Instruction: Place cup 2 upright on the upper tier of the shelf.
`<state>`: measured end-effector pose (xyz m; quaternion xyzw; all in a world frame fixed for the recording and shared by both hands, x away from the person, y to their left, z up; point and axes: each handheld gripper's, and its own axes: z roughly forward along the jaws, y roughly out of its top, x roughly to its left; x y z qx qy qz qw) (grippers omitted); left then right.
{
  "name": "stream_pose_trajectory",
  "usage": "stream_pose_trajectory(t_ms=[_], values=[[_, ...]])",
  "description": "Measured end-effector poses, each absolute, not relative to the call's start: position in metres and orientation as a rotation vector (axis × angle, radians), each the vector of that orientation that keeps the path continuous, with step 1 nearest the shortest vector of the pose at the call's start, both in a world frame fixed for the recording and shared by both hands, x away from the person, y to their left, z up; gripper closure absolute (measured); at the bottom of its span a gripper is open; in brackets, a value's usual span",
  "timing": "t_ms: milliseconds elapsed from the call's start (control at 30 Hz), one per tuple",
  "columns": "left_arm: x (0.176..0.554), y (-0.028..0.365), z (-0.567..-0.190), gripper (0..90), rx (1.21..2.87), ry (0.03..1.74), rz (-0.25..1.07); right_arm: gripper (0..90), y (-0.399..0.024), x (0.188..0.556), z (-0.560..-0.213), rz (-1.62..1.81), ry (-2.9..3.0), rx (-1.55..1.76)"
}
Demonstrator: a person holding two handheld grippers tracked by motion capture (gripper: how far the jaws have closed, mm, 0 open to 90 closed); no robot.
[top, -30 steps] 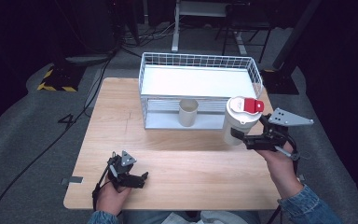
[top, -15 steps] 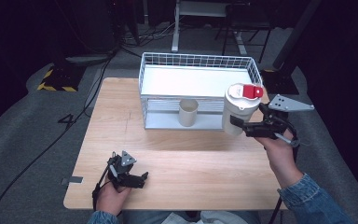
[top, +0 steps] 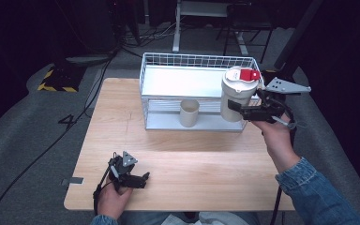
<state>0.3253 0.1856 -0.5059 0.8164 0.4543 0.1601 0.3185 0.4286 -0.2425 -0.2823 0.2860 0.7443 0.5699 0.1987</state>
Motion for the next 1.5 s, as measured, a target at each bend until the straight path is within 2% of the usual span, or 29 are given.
stream_pose_trajectory(t_ms=[733, 1500], values=[[0.329, 0.184, -0.506, 0.3, 2.147, 1.199, 0.421, 13.8, -0.225, 0.479, -0.269, 1.613, 1.996, 0.869], [0.329, 0.184, -0.506, 0.3, 2.146, 1.199, 0.421, 13.6, -0.196, 0.533, -0.281, 1.587, 1.928, 0.95]])
